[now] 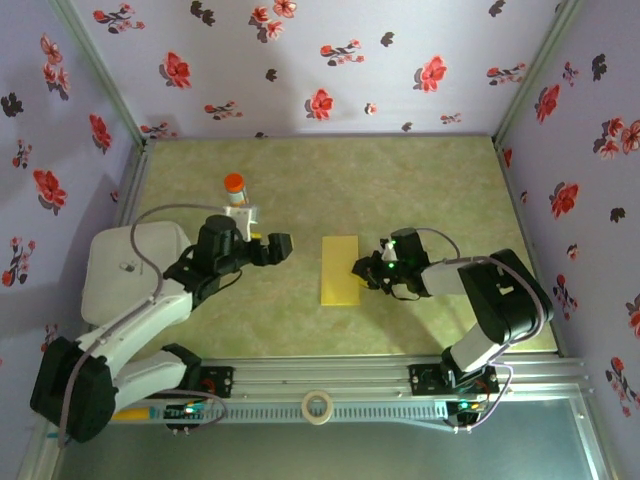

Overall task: Fold a paper plane with a square sheet of paper (pick it up from the middle)
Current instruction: Fold the triangle a second time at the center of the table.

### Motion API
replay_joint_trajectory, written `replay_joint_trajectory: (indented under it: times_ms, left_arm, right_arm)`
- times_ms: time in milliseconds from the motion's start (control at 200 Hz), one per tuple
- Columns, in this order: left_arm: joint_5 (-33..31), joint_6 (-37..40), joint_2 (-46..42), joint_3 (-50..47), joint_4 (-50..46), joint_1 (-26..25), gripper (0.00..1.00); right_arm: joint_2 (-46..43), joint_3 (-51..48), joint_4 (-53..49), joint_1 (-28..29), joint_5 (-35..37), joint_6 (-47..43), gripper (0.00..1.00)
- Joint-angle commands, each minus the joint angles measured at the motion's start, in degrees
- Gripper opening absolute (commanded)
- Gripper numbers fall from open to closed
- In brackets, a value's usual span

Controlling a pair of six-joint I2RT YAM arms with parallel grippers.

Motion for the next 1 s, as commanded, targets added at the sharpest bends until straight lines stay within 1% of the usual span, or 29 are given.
replay_joint_trajectory:
  times_ms: [0, 75, 130, 160, 230, 290, 445, 605, 635, 700, 750, 855, 915, 995]
  left_arm:
    - [-1.38, 2.06, -3.81, -3.59, 1.9, 1.01, 1.0]
    - [-0.98, 1.37, -5.44, -5.48, 4.33, 1.28, 1.0]
    - [1.46, 0.15, -5.67, -7.17, 7.97, 1.32, 0.99]
    - [2.96, -0.92, -5.31, -7.78, 9.73, 1.26, 0.97]
    - [5.66, -3.37, -3.64, -8.95, 14.16, 0.64, 0.86]
    - [5.84, -3.85, -2.08, -9.59, 17.27, -1.78, 0.82]
    - [-0.1, -0.49, 2.4, -8.0, 19.47, -12.11, 0.72]
    - [-4.53, 5.45, 10.88, -1.7, 14.19, -22.77, 0.65]
    - [-6.09, 7.09, 12.9, -0.17, 12.62, -25.0, 0.63]
    - [-10.27, 10.48, 17.33, 3.82, 8.49, -29.54, 0.63]
    - [-13.43, 12.87, 20.34, 6.5, 5.97, -32.75, 0.62]
    - [-18.79, 16.25, 25.52, 10.35, 4.24, -37.29, 0.61]
    - [-22.95, 19.18, 27.9, 12.29, 2.37, -39.8, 0.61]
    - [-26.05, 21.83, 30.72, 15.41, -1.16, -41.76, 0.6]
  right_arm:
    - [0.23, 1.34, -0.18, -0.35, -1.09, -1.86, 0.18]
    - [0.48, 1.51, -0.49, -0.54, -1.14, -2.09, 0.18]
    - [0.54, 1.6, -0.4, -0.63, -1.39, -2.09, 0.18]
    - [0.58, 1.68, -0.39, -0.65, -1.49, -2.08, 0.18]
    - [0.63, 1.78, -0.36, -1.02, -1.71, -2.25, 0.18]
    - [0.97, 2.37, -0.83, -1.32, -2.2, -2.65, 0.19]
    - [1.6, 3.66, -1.65, -1.76, -3.72, -3.22, 0.18]
    - [1.59, 3.98, -2.56, -1.95, -3.94, -3.6, 0.16]
    - [1.64, 3.98, -2.52, -1.95, -4.02, -3.46, 0.16]
    - [1.44, 3.9, -2.69, -1.9, -3.7, -3.08, 0.19]
    - [1.22, 3.76, -2.43, -1.95, -3.66, -2.76, 0.18]
    - [1.06, 3.63, -1.98, -1.95, -3.86, -2.27, 0.18]
    - [1.05, 3.5, -1.42, -1.95, -4.07, -1.95, 0.16]
    - [1.19, 3.29, -0.91, -1.95, -4.3, -1.61, 0.16]
